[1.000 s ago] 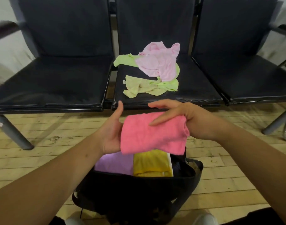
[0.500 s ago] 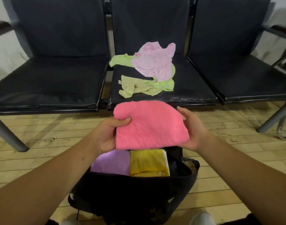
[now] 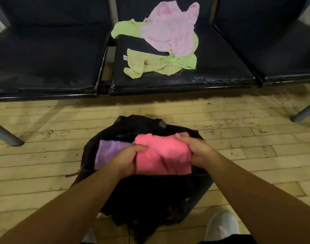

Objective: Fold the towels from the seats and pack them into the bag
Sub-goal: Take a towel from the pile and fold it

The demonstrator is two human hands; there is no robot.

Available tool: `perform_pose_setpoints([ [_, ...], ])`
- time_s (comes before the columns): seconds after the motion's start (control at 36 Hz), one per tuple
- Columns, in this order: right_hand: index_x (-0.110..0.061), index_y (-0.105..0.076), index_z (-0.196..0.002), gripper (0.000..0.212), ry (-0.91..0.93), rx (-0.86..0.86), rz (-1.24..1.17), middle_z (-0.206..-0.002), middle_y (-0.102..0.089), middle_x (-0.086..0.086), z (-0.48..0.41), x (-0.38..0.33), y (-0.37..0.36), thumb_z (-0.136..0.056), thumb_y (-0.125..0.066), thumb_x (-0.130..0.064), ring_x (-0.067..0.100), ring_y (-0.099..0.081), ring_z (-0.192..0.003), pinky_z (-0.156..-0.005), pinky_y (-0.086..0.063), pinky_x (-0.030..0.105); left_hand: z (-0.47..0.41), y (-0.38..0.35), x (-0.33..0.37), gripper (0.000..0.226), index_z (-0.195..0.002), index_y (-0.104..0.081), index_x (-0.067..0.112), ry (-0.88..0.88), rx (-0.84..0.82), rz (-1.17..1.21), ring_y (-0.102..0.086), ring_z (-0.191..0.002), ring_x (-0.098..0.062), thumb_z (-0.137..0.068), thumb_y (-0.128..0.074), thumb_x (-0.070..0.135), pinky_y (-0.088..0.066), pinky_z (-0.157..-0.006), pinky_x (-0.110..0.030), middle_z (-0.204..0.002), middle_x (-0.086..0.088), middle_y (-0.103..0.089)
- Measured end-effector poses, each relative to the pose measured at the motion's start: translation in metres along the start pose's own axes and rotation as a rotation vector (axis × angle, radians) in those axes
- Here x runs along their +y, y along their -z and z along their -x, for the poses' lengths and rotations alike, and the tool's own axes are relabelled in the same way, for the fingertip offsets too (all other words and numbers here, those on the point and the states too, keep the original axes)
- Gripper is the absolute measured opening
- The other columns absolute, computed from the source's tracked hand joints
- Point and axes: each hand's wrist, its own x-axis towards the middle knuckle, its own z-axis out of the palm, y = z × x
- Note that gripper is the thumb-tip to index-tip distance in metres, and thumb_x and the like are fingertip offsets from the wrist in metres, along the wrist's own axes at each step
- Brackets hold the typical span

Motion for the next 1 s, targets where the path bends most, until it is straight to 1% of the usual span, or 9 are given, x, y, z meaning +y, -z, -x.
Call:
perform_pose_setpoints([
  [0.14, -0.026, -0.029, -0.154, 0.101, -0.025, -0.120, 0.219, -0.123, -0.061, 0.010, -0.018, 0.009, 0.023, -0.073, -0.081, 0.004, 0.027, -0.067, -0.107, -0.082, -0.059, 0.041, -0.033, 0.003, -0.017, 0.046, -0.140, -0.051, 0.006, 0.004, 0.118, -0.032, -0.046, -0.133, -0.042, -0.097, -0.038, 0.012, -0.029, -0.117, -0.053, -0.142, -0.026, -0.051],
  [0.19, -0.018, -0.042, -0.149, 0.097, -0.098, -0.218, 0.342, -0.131, -0.059, 0.016, -0.024, 0.012, 0.029, -0.065, -0.083, 0.007, 0.032, -0.062, -0.117, -0.097, -0.055, 0.045, -0.037, 0.001, -0.023, 0.054, -0.133, -0.047, -0.015, -0.012, 0.189, -0.080, -0.044, -0.128, -0.052, -0.093, -0.026, 0.015, -0.021, -0.119, -0.053, -0.135, -0.040, -0.048],
  [0.25, -0.012, -0.052, -0.141, 0.087, -0.092, -0.243, 0.552, -0.129, -0.061, 0.016, -0.025, 0.011, 0.031, -0.064, -0.086, 0.006, 0.031, -0.062, -0.117, -0.099, -0.055, 0.044, -0.038, 0.006, -0.026, 0.025, -0.104, -0.062, -0.009, -0.021, 0.091, -0.148, -0.064, -0.096, -0.039, -0.081, -0.052, -0.005, -0.042, -0.106, -0.053, -0.095, -0.024, -0.071],
  [0.36, -0.018, -0.064, -0.118, 0.055, 0.112, -0.143, 0.919, -0.106, -0.068, 0.003, -0.026, 0.003, 0.030, -0.070, -0.087, -0.007, 0.019, -0.065, -0.095, -0.072, -0.055, 0.022, -0.051, 0.030, -0.038, 0.031, -0.097, -0.073, 0.013, -0.116, -0.036, -0.304, -0.066, -0.109, -0.033, -0.073, -0.073, -0.006, -0.050, -0.100, -0.048, -0.094, -0.006, -0.076],
  [0.47, -0.012, -0.072, -0.101, 0.030, 0.233, -0.052, 0.818, -0.088, -0.072, 0.008, -0.032, 0.001, 0.032, -0.073, -0.083, -0.007, 0.020, -0.067, -0.081, -0.067, -0.055, 0.025, -0.054, 0.017, -0.038, 0.031, -0.108, -0.068, 0.017, -0.184, 0.002, -0.230, -0.070, -0.088, -0.008, -0.089, -0.060, -0.006, -0.056, -0.090, -0.030, -0.091, 0.006, -0.077],
  [0.67, -0.006, -0.061, -0.122, 0.044, 0.075, 0.025, 0.268, -0.115, -0.070, 0.014, -0.037, 0.012, 0.041, -0.082, -0.078, -0.012, 0.032, -0.068, -0.104, -0.079, -0.059, 0.044, -0.058, 0.022, -0.028, 0.058, -0.128, -0.063, 0.015, -0.085, 0.041, -0.376, -0.064, -0.113, -0.023, -0.085, -0.068, 0.053, -0.048, -0.105, -0.043, -0.123, -0.006, -0.068],
  [0.75, -0.002, -0.064, -0.120, 0.041, 0.018, 0.053, 0.167, -0.114, -0.072, 0.016, -0.039, 0.022, 0.036, -0.084, -0.078, -0.013, 0.032, -0.069, -0.104, -0.092, -0.056, 0.050, -0.055, 0.020, -0.036, 0.075, -0.140, -0.054, 0.023, -0.116, 0.089, -0.604, -0.058, -0.122, -0.021, -0.082, -0.059, 0.069, -0.043, -0.110, -0.041, -0.135, 0.002, -0.059],
  [0.83, -0.002, -0.069, -0.112, 0.033, -0.046, 0.027, 0.266, -0.108, -0.075, 0.016, -0.038, 0.041, 0.034, -0.083, -0.079, -0.015, 0.031, -0.071, -0.100, -0.093, -0.056, 0.048, -0.052, 0.025, -0.047, 0.059, -0.149, -0.043, 0.015, -0.178, 0.120, -1.007, -0.050, -0.132, -0.024, -0.099, -0.049, 0.047, -0.035, -0.112, -0.033, -0.145, -0.005, -0.051],
  [1.0, -0.009, -0.056, -0.120, 0.107, 0.055, 0.159, 0.509, -0.113, -0.068, 0.012, -0.078, 0.079, 0.058, -0.033, -0.094, -0.056, 0.028, -0.070, -0.097, -0.083, -0.061, 0.047, -0.044, 0.019, -0.043, 0.061, -0.130, -0.053, 0.010, -0.037, 0.046, -1.269, -0.060, -0.116, -0.025, -0.087, -0.066, 0.051, -0.045, -0.095, -0.033, -0.125, -0.007, -0.062],
])
